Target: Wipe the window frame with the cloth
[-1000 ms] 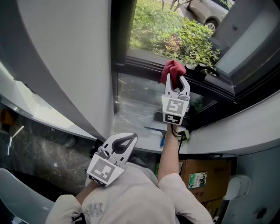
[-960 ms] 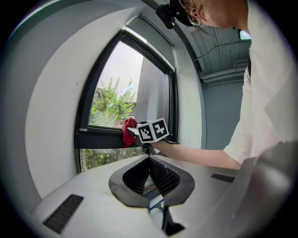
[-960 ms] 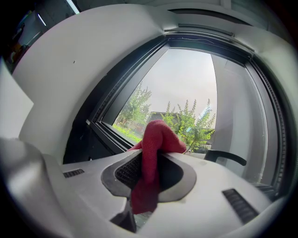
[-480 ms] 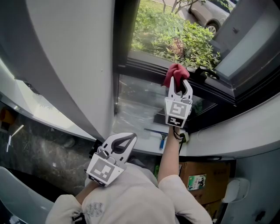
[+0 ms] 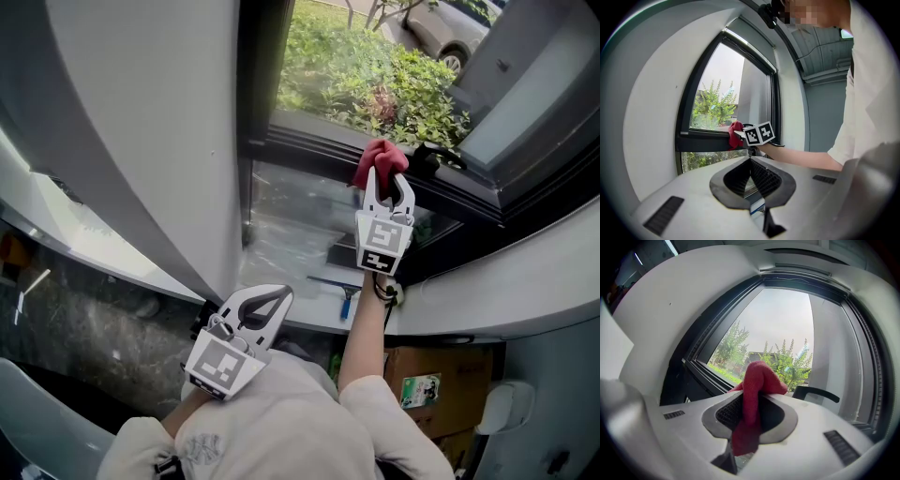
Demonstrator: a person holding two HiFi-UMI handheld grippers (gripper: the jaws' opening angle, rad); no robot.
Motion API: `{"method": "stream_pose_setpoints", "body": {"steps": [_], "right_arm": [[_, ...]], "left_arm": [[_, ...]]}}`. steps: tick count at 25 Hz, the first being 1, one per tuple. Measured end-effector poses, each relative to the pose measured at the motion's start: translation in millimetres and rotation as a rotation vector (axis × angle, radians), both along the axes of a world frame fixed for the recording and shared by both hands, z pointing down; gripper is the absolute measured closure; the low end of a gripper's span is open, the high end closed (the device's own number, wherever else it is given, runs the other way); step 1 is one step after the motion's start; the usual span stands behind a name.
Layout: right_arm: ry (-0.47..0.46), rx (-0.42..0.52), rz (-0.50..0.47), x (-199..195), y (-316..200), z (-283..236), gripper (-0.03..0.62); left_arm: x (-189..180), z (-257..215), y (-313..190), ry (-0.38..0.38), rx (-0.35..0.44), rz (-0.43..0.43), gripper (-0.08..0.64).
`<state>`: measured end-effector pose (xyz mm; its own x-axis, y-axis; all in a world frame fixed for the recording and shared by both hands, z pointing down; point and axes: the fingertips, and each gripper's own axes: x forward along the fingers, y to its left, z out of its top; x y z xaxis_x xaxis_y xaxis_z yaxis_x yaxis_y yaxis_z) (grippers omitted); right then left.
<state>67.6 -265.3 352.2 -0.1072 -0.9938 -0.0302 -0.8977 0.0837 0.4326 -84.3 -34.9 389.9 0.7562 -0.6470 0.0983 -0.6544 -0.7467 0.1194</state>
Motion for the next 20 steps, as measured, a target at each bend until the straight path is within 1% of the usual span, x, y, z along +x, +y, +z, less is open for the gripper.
{"method": "stream_pose_setpoints", "body": {"steps": [4, 20], "right_arm": [[-0.007, 0.001, 0.008, 6.2, 0.9, -0.1, 0.506], [-0.024, 0.003, 0.052, 25.2, 3.5, 0.9, 0.506]], "left_arm": [[1.4, 2.5, 0.3, -0.032, 0.011, 0.009, 0.551], [0.9, 1.6, -1.6, -0.028, 0.011, 0.016, 0.552]]}}
